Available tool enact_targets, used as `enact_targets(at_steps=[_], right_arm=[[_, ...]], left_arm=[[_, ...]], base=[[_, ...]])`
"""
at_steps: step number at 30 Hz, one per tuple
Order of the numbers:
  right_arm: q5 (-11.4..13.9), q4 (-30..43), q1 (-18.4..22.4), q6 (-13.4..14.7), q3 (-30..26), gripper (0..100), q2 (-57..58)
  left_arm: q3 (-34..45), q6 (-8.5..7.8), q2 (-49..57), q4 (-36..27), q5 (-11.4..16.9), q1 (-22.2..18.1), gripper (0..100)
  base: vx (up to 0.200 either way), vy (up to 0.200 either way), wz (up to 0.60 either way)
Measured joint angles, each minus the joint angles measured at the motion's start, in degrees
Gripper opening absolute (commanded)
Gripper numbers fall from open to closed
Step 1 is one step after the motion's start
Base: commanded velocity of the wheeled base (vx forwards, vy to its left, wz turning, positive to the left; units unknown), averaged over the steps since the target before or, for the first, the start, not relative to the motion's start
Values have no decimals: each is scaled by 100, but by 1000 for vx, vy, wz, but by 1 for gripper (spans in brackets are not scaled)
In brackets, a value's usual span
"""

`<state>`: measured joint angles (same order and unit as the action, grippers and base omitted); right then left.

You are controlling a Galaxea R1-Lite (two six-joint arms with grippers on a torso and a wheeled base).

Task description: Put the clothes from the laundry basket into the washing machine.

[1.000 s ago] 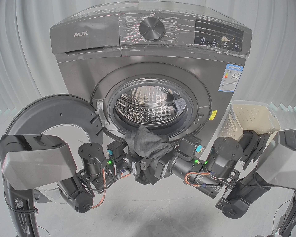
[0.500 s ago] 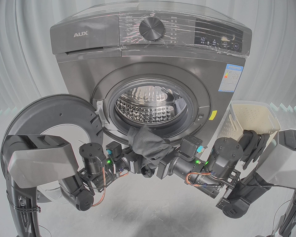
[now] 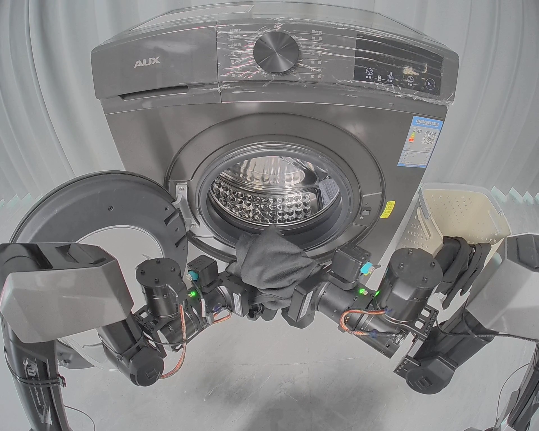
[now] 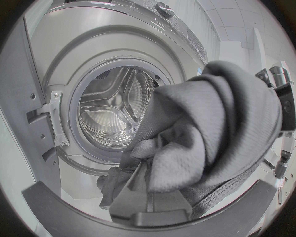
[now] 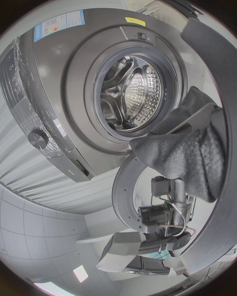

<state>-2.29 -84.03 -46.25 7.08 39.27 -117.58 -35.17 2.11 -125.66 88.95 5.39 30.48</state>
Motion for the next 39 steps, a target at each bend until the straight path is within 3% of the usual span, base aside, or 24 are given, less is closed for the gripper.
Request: enact_targets(at_steps=[5,6,26,39], right_arm=[[-6,9,182,2,224,0,-37],[-6,9,221,2,277,0,-54],[63,-20,299,-11,445,0,-166],[77,-57,152,-9,279,0,-235]], left_arm=[[290,-4,127,5,165,50,0],[351,-11,143,5,180,61,100],[714,-85,297,0,956,138,100],[74,-167,-96,2,933,141,100]], base=[[0,0,0],[0,0,0],[0,0,0],[0,0,0]])
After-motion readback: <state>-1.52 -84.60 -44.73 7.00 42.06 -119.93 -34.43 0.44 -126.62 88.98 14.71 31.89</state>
